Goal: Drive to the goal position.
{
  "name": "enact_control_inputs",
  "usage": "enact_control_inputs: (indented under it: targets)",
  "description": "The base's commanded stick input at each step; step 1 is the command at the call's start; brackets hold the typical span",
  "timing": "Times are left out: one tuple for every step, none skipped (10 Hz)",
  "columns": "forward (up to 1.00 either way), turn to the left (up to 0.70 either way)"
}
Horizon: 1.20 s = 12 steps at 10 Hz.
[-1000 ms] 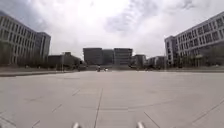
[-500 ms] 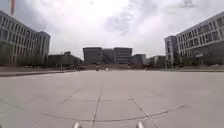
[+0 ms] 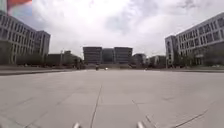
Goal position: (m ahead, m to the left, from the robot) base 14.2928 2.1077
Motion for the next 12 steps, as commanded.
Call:
enact_control_inputs:
  targets:
    - [0.70,0.00]
    - [0.70,0.00]
    - [0.70,0.00]
    - [0.70,0.00]
    - [0.70,0.00]
    - [0.70,0.00]
    - [0.70,0.00]
    - [0.70,0.01]
    - [0.70,0.11]
    - [0.70,0.13]
    - [0.70,0.13]
    - [0.70,0.13]
